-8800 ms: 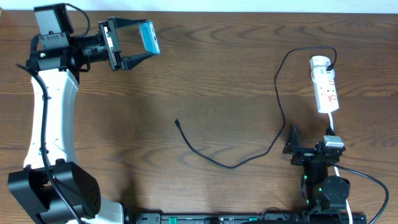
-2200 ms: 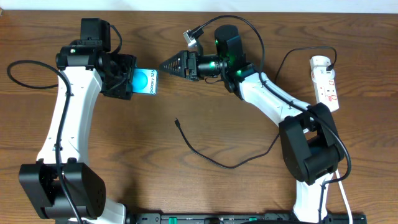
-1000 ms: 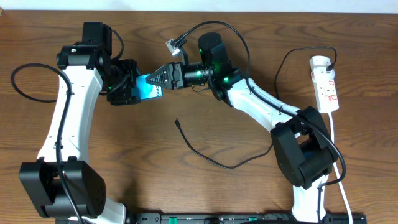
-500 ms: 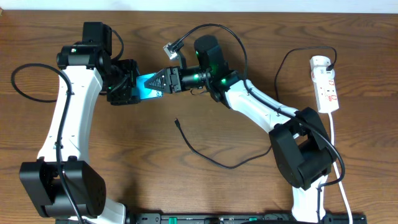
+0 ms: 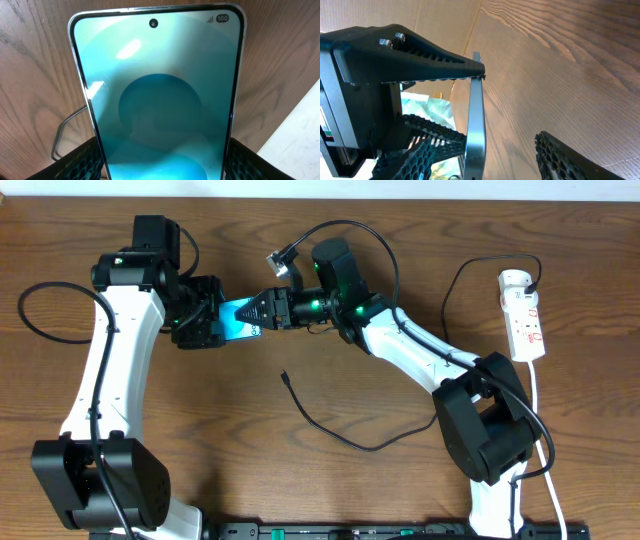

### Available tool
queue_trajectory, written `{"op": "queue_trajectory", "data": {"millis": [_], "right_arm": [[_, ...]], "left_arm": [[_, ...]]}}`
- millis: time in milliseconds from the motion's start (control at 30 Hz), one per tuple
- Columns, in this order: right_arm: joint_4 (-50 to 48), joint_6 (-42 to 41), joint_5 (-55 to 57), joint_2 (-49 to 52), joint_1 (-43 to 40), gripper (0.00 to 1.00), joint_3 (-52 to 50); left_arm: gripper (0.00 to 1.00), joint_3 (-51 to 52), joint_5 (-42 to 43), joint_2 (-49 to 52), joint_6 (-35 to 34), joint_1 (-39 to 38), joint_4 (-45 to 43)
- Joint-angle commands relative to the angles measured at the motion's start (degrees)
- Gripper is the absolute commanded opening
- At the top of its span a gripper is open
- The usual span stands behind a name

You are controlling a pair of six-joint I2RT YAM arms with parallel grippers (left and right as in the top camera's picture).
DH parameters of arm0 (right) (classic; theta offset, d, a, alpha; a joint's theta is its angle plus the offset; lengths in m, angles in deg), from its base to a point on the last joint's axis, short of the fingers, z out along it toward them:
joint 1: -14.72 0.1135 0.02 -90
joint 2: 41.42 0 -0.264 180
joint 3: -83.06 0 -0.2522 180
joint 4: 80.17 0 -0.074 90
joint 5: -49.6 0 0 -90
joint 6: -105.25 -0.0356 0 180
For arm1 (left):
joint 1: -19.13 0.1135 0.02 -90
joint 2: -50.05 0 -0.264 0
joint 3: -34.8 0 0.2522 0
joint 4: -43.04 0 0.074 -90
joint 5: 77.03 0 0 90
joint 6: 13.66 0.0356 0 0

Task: Plug charger to phone and switch on socket
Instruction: 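Hold the phone between both grippers, right gripper at its bottom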

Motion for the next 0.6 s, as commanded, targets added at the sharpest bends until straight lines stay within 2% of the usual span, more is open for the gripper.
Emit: {"op": "queue_trajectory", "data": {"millis": [0,400,567], "right_arm": [[-0.2,0.2,0.8,-0.2,1.5,0.64,0.7],[-0.2,0.2,0.9,-0.2,1.9,0.62,0.7],[-0.2,0.2,0.9,-0.2,1.9,0.54,0.7]], "left_arm": [[0.07,-0.2,-1.3,0.5,0.5,-0.9,0.4],[0.07,-0.2,-2.7,0.5,0.3,-2.9,0.1],[0.07,-0.2,-2.7,0.5,0.3,-2.9,0.1]]}}
